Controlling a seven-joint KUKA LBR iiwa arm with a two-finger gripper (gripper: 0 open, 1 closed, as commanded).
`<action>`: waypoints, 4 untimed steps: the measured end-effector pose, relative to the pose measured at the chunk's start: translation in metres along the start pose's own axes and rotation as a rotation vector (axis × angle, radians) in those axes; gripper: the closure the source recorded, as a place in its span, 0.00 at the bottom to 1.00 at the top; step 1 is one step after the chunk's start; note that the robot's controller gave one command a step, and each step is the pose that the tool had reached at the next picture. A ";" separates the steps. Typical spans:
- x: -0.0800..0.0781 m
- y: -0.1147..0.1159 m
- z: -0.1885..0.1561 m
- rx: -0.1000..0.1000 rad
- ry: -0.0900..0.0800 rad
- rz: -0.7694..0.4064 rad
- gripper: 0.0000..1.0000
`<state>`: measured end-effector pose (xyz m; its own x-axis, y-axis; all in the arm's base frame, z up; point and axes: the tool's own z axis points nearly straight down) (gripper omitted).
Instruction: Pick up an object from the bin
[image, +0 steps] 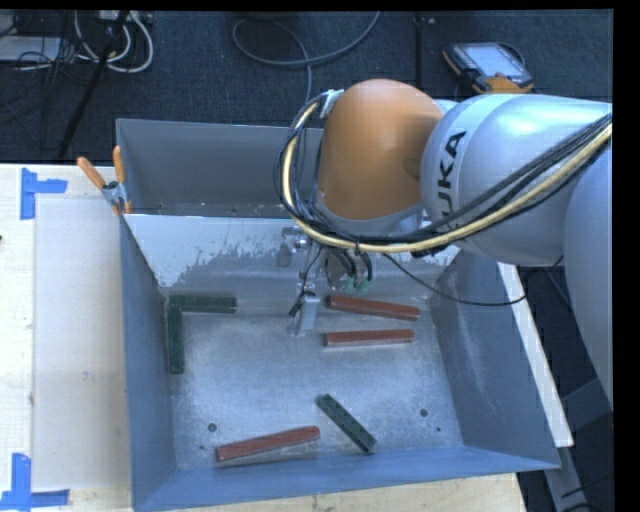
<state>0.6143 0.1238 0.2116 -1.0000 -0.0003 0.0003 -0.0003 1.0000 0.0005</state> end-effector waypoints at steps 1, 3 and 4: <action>0.029 0.008 0.034 0.000 -0.006 -0.057 0.00; 0.125 -0.017 0.079 0.002 0.006 -0.088 0.00; 0.136 0.006 0.129 0.000 -0.003 -0.367 0.00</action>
Offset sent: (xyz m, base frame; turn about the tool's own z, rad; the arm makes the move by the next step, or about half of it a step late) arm -0.0908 0.0267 -0.0516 -0.2000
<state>0.4786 0.1296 0.0825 -0.9333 -0.3592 -0.0032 -0.3592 0.9333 -0.0005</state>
